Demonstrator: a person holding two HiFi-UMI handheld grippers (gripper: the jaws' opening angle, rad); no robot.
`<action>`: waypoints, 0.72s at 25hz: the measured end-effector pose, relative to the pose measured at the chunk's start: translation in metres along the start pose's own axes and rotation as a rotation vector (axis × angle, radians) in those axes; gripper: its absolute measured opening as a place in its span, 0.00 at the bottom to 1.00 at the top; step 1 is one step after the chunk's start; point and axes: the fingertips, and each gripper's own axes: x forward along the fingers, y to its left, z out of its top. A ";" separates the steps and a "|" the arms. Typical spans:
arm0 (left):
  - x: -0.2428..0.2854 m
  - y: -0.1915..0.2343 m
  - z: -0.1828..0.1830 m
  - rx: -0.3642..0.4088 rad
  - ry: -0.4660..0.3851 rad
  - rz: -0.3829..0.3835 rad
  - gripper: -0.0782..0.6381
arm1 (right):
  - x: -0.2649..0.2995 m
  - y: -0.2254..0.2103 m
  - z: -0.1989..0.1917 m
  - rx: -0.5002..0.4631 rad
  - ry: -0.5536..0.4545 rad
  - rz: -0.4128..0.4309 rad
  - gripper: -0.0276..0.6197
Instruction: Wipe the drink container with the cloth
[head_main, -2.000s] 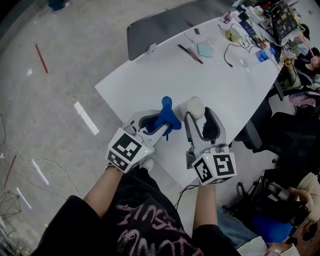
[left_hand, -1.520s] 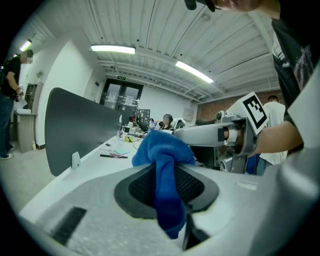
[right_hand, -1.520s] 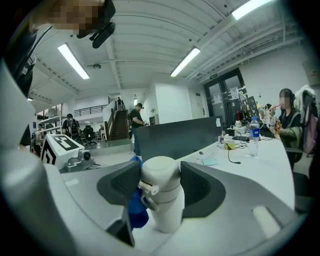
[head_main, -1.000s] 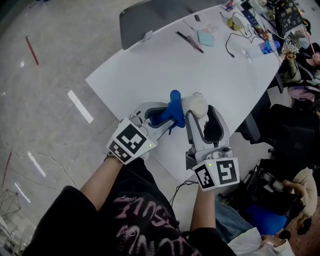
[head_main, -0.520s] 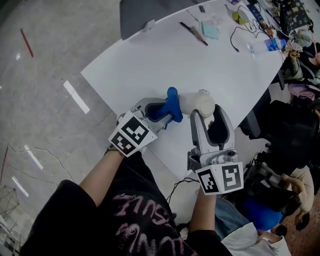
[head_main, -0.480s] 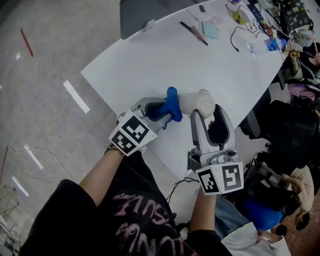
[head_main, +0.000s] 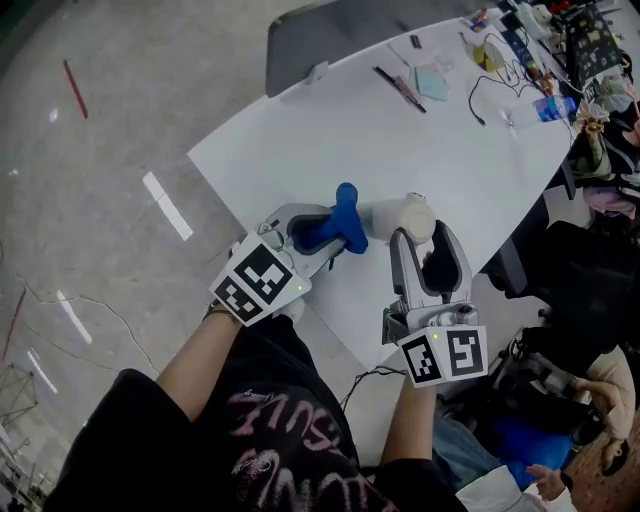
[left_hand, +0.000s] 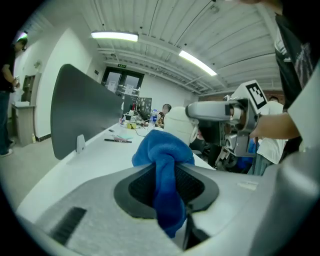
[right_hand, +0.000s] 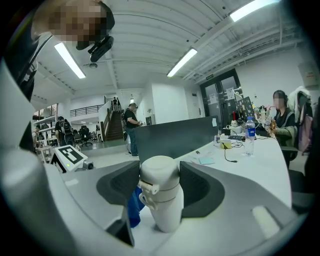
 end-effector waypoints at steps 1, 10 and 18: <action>-0.003 -0.003 0.010 0.017 -0.021 -0.006 0.24 | 0.000 0.000 0.000 0.001 -0.001 0.001 0.44; 0.005 -0.022 0.051 0.142 -0.070 -0.084 0.24 | 0.001 0.002 0.002 0.011 -0.005 0.009 0.44; 0.018 -0.019 0.041 0.137 -0.044 -0.127 0.24 | 0.002 -0.002 0.003 0.025 -0.002 0.006 0.44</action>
